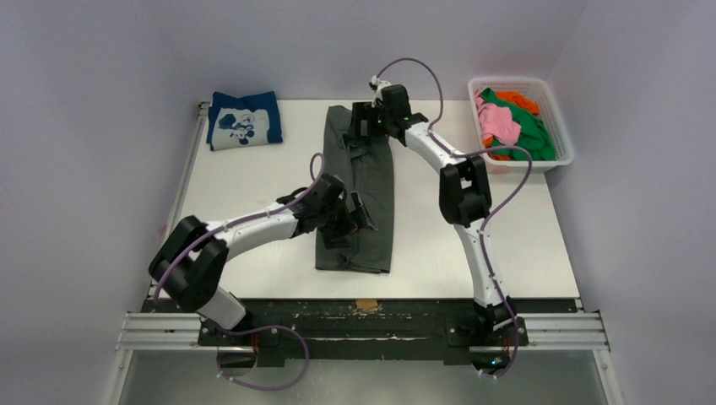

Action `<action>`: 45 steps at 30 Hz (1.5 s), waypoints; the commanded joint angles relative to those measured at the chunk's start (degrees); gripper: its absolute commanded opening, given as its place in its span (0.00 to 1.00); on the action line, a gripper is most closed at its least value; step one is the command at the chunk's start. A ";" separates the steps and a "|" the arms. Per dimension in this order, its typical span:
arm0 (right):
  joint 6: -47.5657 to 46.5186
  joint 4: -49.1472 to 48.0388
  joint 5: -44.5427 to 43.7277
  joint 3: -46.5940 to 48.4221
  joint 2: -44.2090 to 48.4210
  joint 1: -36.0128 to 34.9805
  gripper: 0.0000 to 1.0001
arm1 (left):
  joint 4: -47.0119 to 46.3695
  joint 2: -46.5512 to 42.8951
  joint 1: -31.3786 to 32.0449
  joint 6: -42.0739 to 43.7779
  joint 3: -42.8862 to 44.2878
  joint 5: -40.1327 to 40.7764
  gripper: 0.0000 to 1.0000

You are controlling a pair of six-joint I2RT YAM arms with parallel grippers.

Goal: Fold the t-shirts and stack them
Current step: Rotate the tshirt 90 degrees, then grab the bottom of the folded rectangular tshirt with both arms

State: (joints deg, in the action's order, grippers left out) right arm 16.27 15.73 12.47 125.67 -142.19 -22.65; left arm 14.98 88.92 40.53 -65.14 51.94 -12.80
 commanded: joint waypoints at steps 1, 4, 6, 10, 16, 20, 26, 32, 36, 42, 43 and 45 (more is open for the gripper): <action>-1.90 2.74 -5.15 -5.97 17.63 0.82 0.99 | 12.51 -13.54 -0.21 10.30 3.95 7.86 1.00; -1.65 6.66 -10.05 -15.91 26.01 0.83 0.99 | 19.97 -20.41 -0.43 13.91 2.42 12.20 1.00; -0.55 7.02 -11.20 -26.10 32.86 0.80 0.99 | 23.87 -24.61 -0.82 15.13 -0.28 15.16 1.00; 4.31 6.29 -7.78 -48.07 47.59 -0.24 0.97 | 24.29 -30.75 -5.27 16.51 -8.20 13.37 1.00; 16.25 6.51 -4.68 -72.40 63.27 -8.28 0.93 | 16.15 -28.60 -12.11 20.19 -17.24 -0.83 0.92; 20.66 7.33 -4.52 -81.09 67.15 -14.85 0.87 | 12.50 -22.40 -12.06 22.76 -18.01 -5.38 0.84; 23.59 3.45 -3.44 -85.90 64.93 -21.45 0.73 | 12.20 -13.58 -12.06 24.32 -14.95 -5.23 0.62; 25.04 0.99 -4.42 -86.19 60.64 -23.92 0.64 | 12.43 -9.51 -11.97 26.00 -14.23 -4.32 0.41; 24.91 -1.22 -4.21 -86.61 57.55 -24.12 0.58 | 11.08 -6.31 -12.04 26.42 -13.83 -5.11 0.39; 25.69 -0.89 -4.48 -87.35 56.06 -24.70 0.33 | 11.23 -2.88 -11.97 27.34 -13.35 -5.92 0.00; 25.92 -0.37 -4.42 -87.54 56.77 -24.78 0.27 | 11.83 -3.40 -11.97 27.54 -13.52 -5.62 0.00; 26.24 1.34 -4.16 -88.03 58.08 -24.96 0.15 | 12.61 -5.85 -11.99 27.14 -14.97 -4.21 0.00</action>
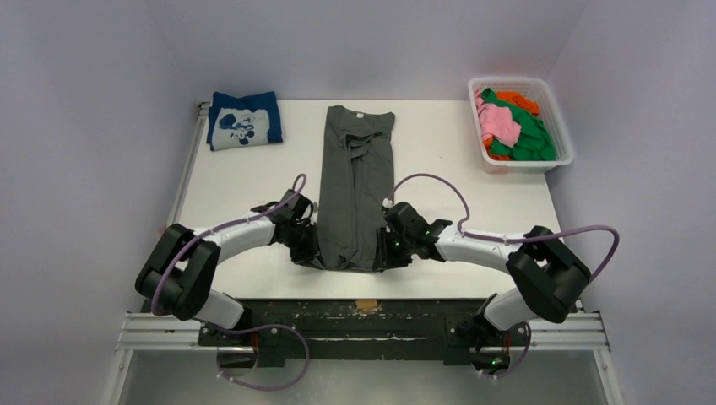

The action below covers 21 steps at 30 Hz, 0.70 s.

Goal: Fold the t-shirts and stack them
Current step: Grab the bottom of the folded rectangular tshirt with both arms

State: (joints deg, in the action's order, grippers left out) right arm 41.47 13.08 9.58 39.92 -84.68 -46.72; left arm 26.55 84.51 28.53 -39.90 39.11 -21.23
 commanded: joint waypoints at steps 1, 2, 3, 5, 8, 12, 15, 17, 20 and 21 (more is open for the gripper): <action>1.06 5.19 -0.93 -2.50 1.20 -0.96 0.12 | 1.25 -3.10 -0.02 1.77 -3.18 4.66 0.00; 1.07 5.97 -0.18 -2.67 1.75 -1.11 0.07 | 1.49 -5.31 0.01 1.57 -4.38 4.86 0.00; 1.01 6.59 0.88 -2.86 2.39 -1.37 0.04 | 1.79 -7.64 0.21 1.31 -5.40 4.87 0.00; 1.19 7.35 3.66 -3.34 3.64 -2.29 0.00 | 3.80 -12.46 1.15 0.81 -6.73 4.90 0.00; 1.78 9.12 7.60 -3.17 5.54 -4.39 0.00 | 8.53 -20.07 3.11 0.20 -6.86 3.89 0.00; 0.61 14.83 6.21 0.68 9.07 -5.50 0.00 | 12.39 -27.97 3.36 -0.47 -5.36 3.11 0.00; -1.47 19.28 1.60 6.77 9.72 -5.41 0.00 | 12.28 -28.67 3.26 -0.61 -2.14 4.62 0.00; -2.30 21.37 -3.53 10.78 9.29 -5.40 0.00 | 11.15 -26.95 2.86 -0.62 0.34 6.48 0.00; -4.73 22.76 -10.04 15.96 7.75 -4.56 0.00 | 7.37 -22.58 1.33 -1.33 4.25 8.05 0.00; -5.66 22.71 -11.22 17.44 6.95 -3.86 0.00 | 5.59 -20.85 0.92 -1.51 5.61 8.20 0.00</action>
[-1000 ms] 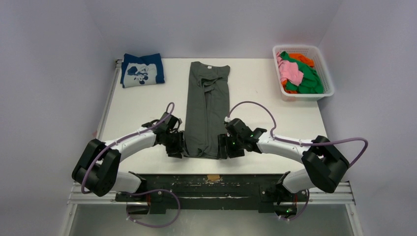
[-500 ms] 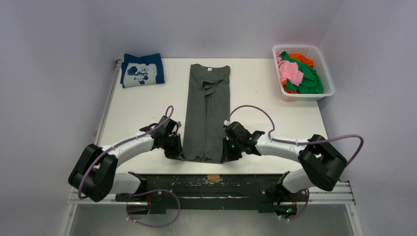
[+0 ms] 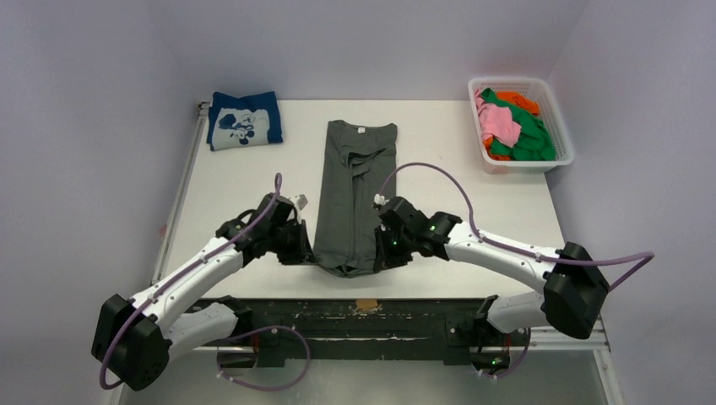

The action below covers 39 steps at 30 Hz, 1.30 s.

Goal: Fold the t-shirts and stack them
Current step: Grab the bottom of the folded rectangular tshirt with both arms, then fold the folded rectangular tshirt in 1/3 of the way

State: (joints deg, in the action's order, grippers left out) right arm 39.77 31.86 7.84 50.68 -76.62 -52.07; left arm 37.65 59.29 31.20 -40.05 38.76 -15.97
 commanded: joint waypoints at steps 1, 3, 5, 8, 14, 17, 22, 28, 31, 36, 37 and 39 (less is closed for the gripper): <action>-4.86 3.73 -10.00 8.64 -2.29 2.60 0.00 | -6.88 6.26 -2.18 -1.39 8.10 3.05 0.00; -6.50 3.09 -10.47 11.27 -4.02 4.89 0.00 | -8.39 10.75 -2.83 -0.26 12.42 3.74 0.00; -8.01 1.38 -10.41 12.90 -5.50 7.68 0.00 | -6.68 16.01 -3.50 1.35 18.09 5.75 0.00; -10.29 -1.88 -11.12 15.59 -9.27 12.63 0.00 | -3.98 24.93 -5.00 3.30 25.84 6.08 0.00; -13.68 -6.64 -11.00 23.92 -17.33 19.07 0.00 | -0.77 37.89 -8.04 5.70 39.61 5.43 0.00; -14.24 -6.93 -8.87 28.25 -22.07 21.48 0.00 | 0.42 42.49 -9.84 6.36 45.28 5.40 0.00; -14.06 -10.26 -8.09 32.05 -27.09 24.11 0.00 | 1.31 48.61 -12.27 7.61 52.37 3.70 0.00; -14.17 -11.18 -4.62 36.09 -33.28 26.19 0.00 | 2.99 55.22 -13.25 8.34 58.35 2.49 0.00; -13.81 -11.06 -5.45 37.62 -35.44 27.03 0.05 | 3.43 58.15 -13.41 9.22 61.74 1.84 0.09; -12.37 -11.73 -7.75 38.53 -35.64 28.08 0.55 | 5.67 60.97 -14.01 9.75 67.28 0.88 0.50; -12.35 -11.65 -7.78 38.39 -35.17 28.19 0.62 | 5.71 60.09 -14.06 9.81 66.97 0.97 0.59; -12.39 -11.83 -7.71 36.92 -33.80 28.21 0.74 | 4.82 57.09 -14.15 9.96 64.28 1.90 0.77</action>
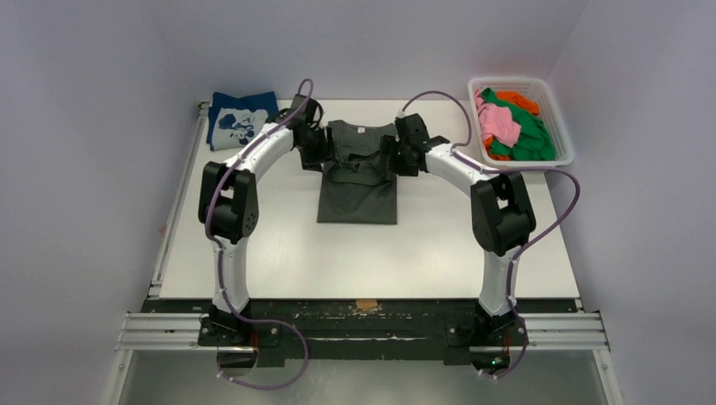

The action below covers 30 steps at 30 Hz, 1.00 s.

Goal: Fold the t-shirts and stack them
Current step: Fold the folded rectangular tshirt in 1/3 of the way

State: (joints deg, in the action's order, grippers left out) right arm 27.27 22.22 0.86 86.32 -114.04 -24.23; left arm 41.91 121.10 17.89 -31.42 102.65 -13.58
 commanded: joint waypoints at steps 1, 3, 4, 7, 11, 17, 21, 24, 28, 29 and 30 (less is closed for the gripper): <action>-0.16 -2.24 -0.16 0.10 4.52 0.33 0.74 | -0.05 -6.66 -0.90 1.28 -1.67 -0.31 0.82; -0.76 -2.30 1.72 -2.96 7.03 0.28 0.75 | -0.78 -10.62 -1.01 0.90 -7.37 -0.16 0.89; -2.16 -2.47 2.23 -4.70 8.13 0.30 0.76 | -1.21 -12.74 -1.01 0.72 -10.39 -0.33 0.90; -4.87 -4.99 7.69 -9.12 10.15 -0.34 0.76 | -3.75 -19.16 -1.03 -1.20 -20.06 -0.35 0.92; -6.36 -6.31 12.03 -7.37 8.25 -2.94 0.76 | -10.03 -26.36 -1.02 -3.69 -30.99 -5.30 0.95; -7.20 -7.55 13.58 -1.64 1.13 -6.59 0.76 | -17.74 -26.66 -0.93 -7.42 -36.62 -12.52 1.00; -7.48 -8.65 13.94 1.15 -2.96 -7.81 0.76 | -25.29 -25.16 -0.49 -10.25 -38.17 -14.46 1.00; -7.85 -8.57 13.47 3.20 -5.28 -7.85 0.76 | -27.22 -22.05 0.50 -10.24 -36.61 -13.81 1.00; -6.59 -12.44 9.42 5.69 -7.81 -7.48 0.76 | -28.09 -18.31 1.58 -9.83 -36.37 -12.97 1.00; -6.59 -12.70 8.40 7.25 -8.86 -7.23 0.76 | -27.98 -17.40 1.69 -9.80 -36.75 -12.67 1.00; -6.57 -13.23 7.76 8.81 -10.08 -6.91 0.76 | -28.08 -16.84 1.75 -9.82 -37.23 -12.47 1.00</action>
State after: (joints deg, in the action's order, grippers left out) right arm 19.73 14.98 11.84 88.14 -121.71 -32.10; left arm 16.53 101.38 18.41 -41.12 65.17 -25.76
